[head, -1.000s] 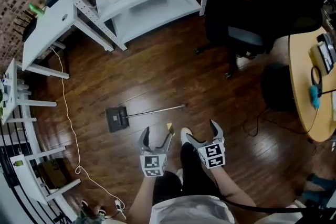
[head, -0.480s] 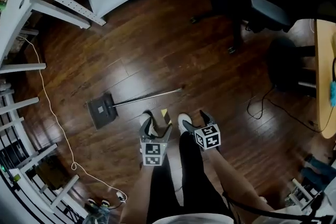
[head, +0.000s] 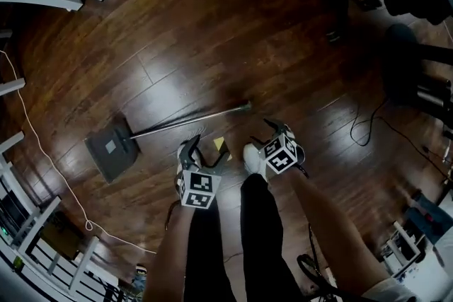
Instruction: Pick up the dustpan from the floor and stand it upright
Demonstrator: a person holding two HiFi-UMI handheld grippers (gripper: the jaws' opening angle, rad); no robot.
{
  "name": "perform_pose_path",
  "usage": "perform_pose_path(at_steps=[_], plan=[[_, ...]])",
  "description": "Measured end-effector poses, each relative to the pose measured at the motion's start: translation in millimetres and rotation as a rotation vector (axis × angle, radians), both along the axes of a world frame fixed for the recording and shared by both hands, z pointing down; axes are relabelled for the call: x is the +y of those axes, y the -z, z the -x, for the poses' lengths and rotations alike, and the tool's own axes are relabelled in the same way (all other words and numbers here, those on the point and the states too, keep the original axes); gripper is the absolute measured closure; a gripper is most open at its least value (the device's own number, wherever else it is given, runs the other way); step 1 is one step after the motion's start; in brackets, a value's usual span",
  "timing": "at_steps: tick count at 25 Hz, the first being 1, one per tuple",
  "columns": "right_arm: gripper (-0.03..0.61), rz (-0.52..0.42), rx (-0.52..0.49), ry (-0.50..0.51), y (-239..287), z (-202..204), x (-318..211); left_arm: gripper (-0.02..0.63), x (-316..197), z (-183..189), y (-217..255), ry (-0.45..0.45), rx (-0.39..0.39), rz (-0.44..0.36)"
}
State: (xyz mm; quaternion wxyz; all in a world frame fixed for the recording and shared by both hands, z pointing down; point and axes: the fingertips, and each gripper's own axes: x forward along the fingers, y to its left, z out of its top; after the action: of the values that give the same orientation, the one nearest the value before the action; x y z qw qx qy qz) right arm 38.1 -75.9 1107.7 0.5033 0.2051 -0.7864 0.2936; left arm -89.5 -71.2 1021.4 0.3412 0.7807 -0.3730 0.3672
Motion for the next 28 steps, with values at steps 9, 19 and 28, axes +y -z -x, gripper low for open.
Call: perform_pose_path(at_steps=[9, 19, 28], plan=[[0.354, -0.109, 0.206, 0.452, -108, 14, -30, 0.221, 12, 26, -72, -0.059, 0.0, 0.054], [0.483, -0.067, 0.255, 0.65, -102, 19, -31, 0.227, 8, 44, -63, 0.057, 0.014, 0.053], [0.492, -0.135, 0.185, 0.838, 62, 63, -44, 0.235, -26, 72, 47, 0.157, 0.032, -0.027]])
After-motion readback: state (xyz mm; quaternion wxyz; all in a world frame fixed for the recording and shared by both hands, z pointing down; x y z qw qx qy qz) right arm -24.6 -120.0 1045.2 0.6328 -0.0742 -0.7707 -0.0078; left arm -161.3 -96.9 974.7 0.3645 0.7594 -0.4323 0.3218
